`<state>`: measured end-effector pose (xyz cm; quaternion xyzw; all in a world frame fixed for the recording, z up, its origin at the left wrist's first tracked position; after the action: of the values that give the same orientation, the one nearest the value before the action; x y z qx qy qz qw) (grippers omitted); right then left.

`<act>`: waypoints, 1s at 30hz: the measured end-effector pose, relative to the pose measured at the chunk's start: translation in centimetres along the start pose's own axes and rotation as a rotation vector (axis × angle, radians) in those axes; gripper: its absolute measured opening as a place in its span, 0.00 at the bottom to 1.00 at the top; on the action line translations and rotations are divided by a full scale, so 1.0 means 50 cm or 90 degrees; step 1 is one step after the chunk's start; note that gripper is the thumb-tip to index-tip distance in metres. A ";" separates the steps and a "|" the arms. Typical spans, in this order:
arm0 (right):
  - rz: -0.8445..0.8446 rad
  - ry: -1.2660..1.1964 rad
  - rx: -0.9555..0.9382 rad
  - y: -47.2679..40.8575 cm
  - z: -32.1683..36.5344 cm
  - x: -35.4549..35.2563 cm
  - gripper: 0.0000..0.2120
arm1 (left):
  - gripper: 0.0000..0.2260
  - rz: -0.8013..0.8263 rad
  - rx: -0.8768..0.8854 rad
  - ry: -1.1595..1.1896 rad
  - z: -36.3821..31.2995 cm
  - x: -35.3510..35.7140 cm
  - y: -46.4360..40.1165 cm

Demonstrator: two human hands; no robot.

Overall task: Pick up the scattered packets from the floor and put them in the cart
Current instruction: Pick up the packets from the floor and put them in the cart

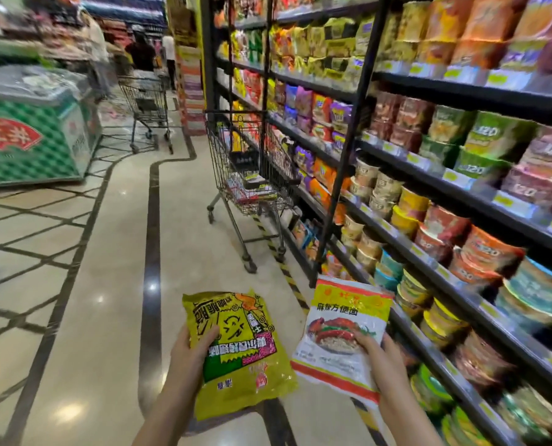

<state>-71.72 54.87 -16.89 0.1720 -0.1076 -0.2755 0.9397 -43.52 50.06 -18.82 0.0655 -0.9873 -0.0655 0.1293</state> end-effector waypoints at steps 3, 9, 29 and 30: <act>0.022 -0.020 0.010 -0.132 0.048 0.057 0.10 | 0.10 -0.014 0.003 -0.009 -0.009 0.053 -0.137; 0.046 -0.025 0.011 -0.455 0.156 0.184 0.11 | 0.10 -0.026 0.007 0.004 -0.022 0.175 -0.458; 0.137 0.081 0.022 -1.434 0.480 0.749 0.12 | 0.08 -0.086 0.018 -0.004 -0.082 0.415 -1.519; 0.129 0.090 0.020 -1.480 0.492 0.775 0.12 | 0.07 -0.064 0.010 -0.012 -0.083 0.431 -1.578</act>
<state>-82.63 -31.48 -18.45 0.1941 -0.0618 -0.1645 0.9651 -54.20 -31.08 -21.08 0.1154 -0.9843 -0.0650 0.1164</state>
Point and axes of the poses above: each hand's wrist, its own y-axis away from the middle knuckle, its own x-axis out of the palm, z = x × y, the point moved 5 cm from there along -y, towards the middle knuckle, and after that the axes turned 6 degrees about x, right-handed, at the moved point
